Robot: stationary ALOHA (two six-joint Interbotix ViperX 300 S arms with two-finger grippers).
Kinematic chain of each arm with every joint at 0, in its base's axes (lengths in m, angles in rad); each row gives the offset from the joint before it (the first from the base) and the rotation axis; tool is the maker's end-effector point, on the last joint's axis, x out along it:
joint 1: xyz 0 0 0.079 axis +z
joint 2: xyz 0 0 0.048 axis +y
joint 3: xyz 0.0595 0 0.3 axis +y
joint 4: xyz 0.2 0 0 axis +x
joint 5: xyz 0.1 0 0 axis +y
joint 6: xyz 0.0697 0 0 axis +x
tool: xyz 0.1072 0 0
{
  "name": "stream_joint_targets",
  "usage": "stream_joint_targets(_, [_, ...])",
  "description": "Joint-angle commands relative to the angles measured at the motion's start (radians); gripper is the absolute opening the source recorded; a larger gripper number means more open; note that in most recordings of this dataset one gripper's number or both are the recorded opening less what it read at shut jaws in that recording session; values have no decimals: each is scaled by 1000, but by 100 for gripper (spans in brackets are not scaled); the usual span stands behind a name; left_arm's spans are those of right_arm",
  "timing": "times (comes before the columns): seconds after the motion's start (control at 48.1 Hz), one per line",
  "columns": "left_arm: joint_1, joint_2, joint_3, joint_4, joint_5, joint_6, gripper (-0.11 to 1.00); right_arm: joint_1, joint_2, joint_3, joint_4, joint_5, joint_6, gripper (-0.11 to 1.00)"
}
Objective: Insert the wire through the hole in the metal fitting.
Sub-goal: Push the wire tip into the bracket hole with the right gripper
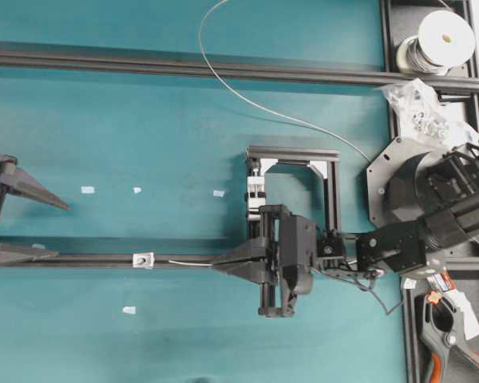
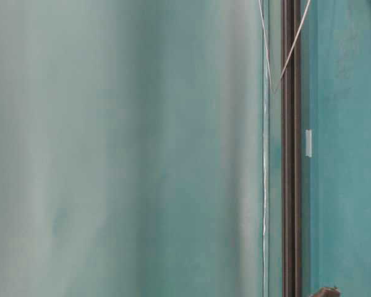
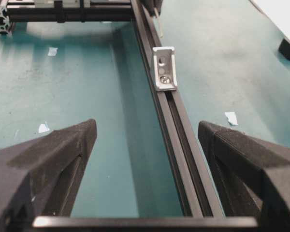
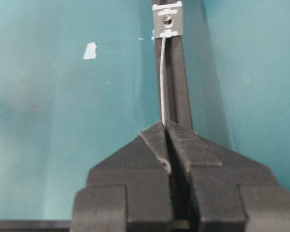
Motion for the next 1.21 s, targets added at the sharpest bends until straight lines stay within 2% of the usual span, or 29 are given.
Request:
stream_joint_targets(0.0, [-5,-12,-8,-2,-9,0,75,-12,-3,-20,0,12,-2,0])
stream_joint_targets(0.166, [-5,-14,-8,-2,-9,0,75,-34,5,-40,0,48,-2,0])
stream_joint_targets(0.811, [-5,-15,-8,-2,-6,0,75,-44,6,-51,-2,49,-11,0])
stream_joint_targets(1.185, [-5,-15,-6,-2,-3,0,75,-46,15,-78,-5,49,-52,0])
